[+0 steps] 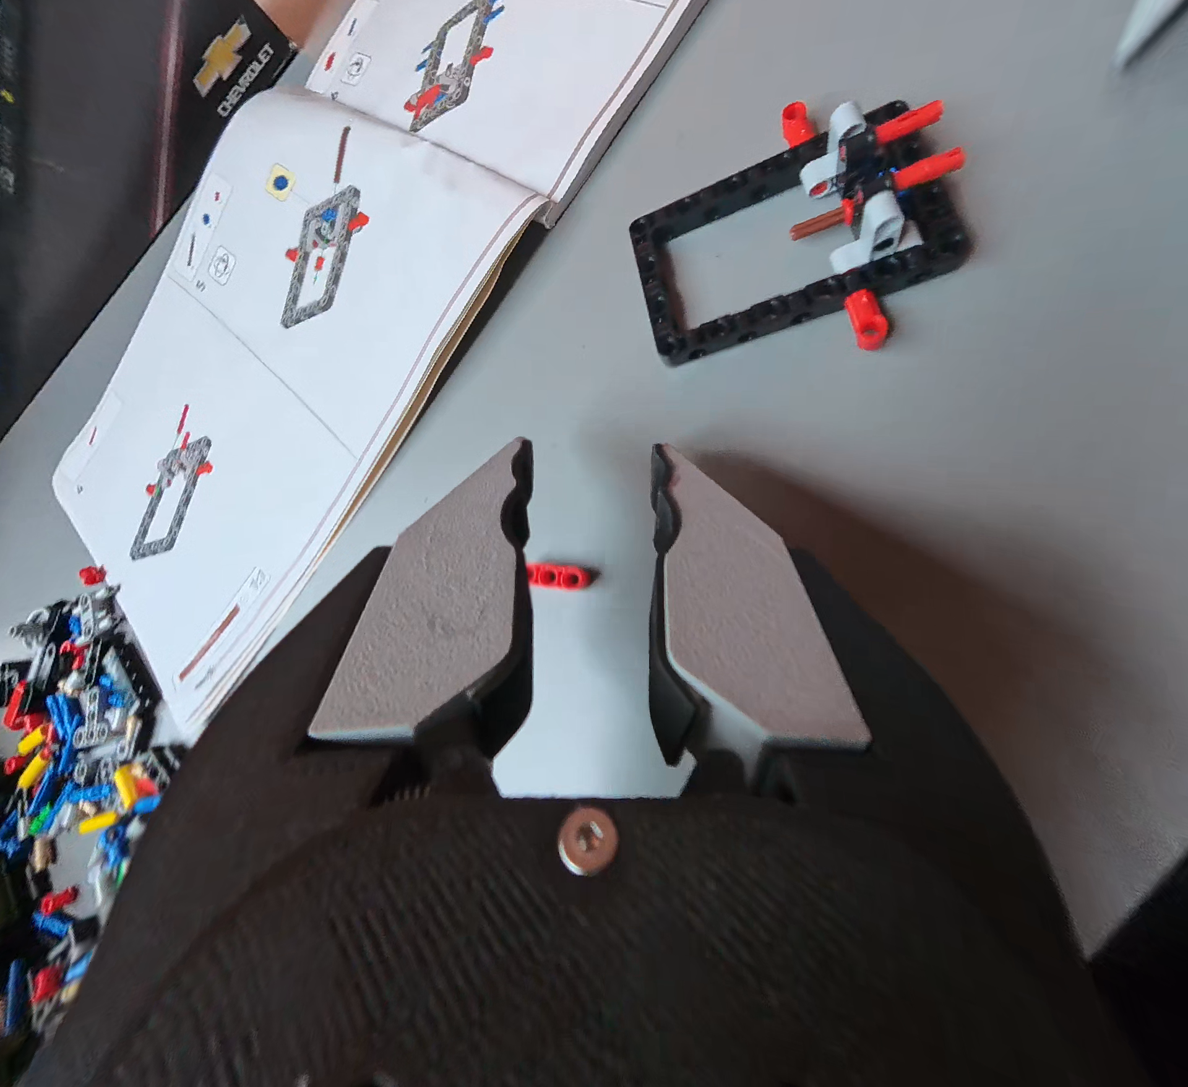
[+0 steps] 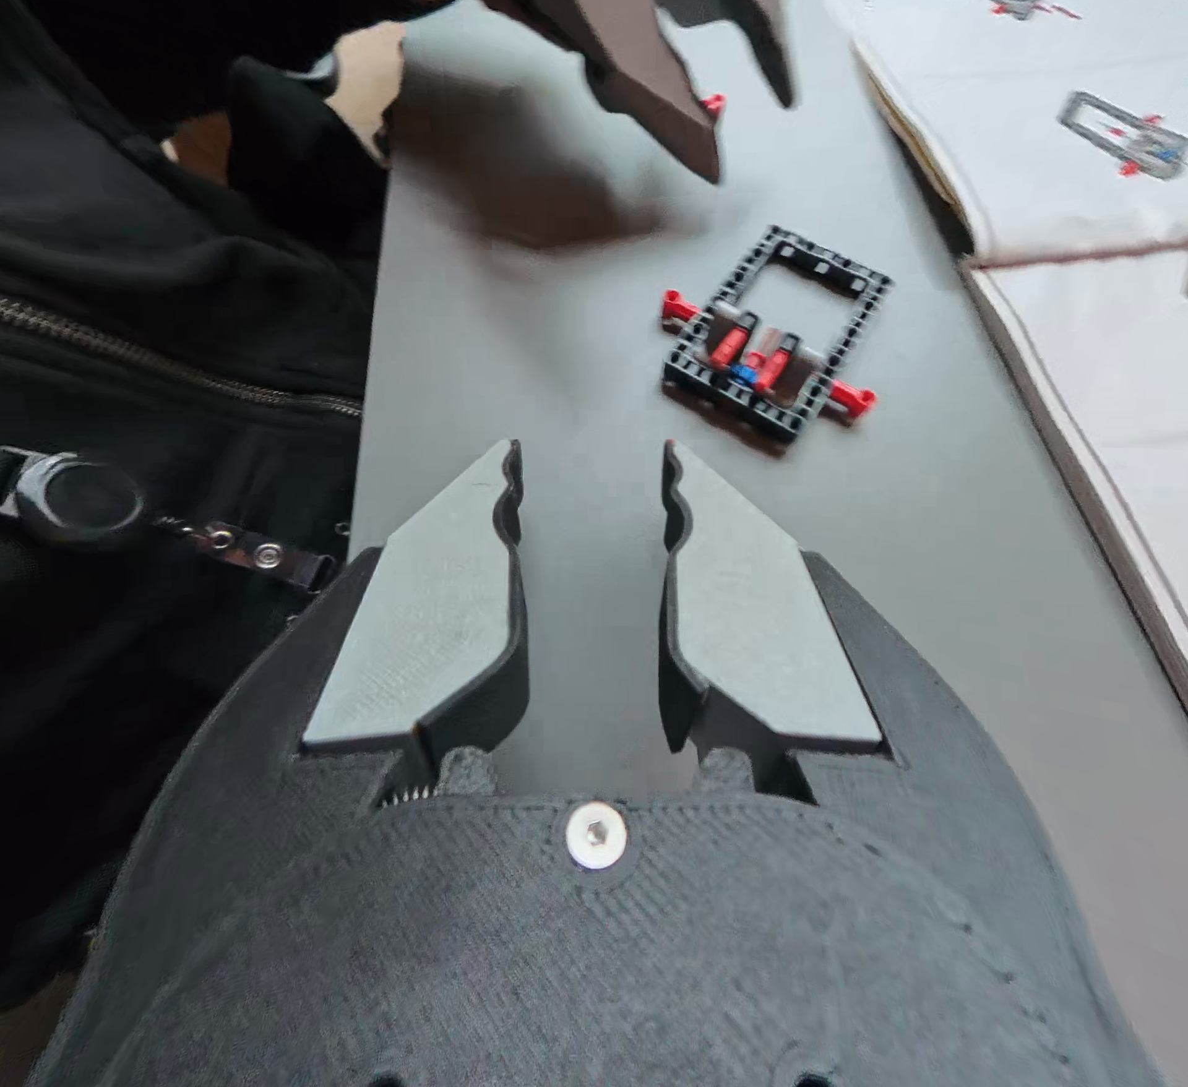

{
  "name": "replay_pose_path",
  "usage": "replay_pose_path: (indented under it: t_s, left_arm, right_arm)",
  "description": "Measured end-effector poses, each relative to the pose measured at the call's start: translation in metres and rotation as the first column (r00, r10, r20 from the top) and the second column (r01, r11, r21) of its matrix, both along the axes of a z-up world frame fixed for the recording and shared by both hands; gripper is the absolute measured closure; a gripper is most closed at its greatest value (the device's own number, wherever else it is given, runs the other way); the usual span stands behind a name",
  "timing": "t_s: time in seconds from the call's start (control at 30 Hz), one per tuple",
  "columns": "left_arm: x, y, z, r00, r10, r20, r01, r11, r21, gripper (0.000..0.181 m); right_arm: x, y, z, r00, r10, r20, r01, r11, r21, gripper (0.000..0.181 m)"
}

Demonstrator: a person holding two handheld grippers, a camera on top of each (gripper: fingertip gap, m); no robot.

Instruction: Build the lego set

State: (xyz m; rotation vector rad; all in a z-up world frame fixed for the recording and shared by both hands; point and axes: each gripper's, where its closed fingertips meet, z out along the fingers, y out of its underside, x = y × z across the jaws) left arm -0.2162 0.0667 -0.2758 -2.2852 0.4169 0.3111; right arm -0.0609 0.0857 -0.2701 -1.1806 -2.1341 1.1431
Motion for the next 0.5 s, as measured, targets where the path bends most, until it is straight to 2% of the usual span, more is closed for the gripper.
replay_pose_path:
  t_s: [0.1,0.27,0.5]
  left_arm:
    - [-0.009,-0.02,0.002,0.998,0.061,0.026,-0.062,0.998,0.005,0.146]
    - [-0.022,-0.047,0.003,0.978,0.123,0.166,-0.129,0.991,0.025,0.144]
    - [-0.038,-0.051,-0.008,0.967,0.145,0.212,-0.153,0.988,0.023,0.142]
  right_arm:
    - [0.0,0.02,0.001,0.998,-0.06,0.001,0.06,0.998,-0.023,0.138]
    - [-0.004,0.034,0.009,0.993,-0.105,-0.043,0.103,0.993,-0.05,0.139]
    - [-0.005,0.034,0.004,0.994,-0.108,-0.028,0.108,0.994,-0.019,0.137]
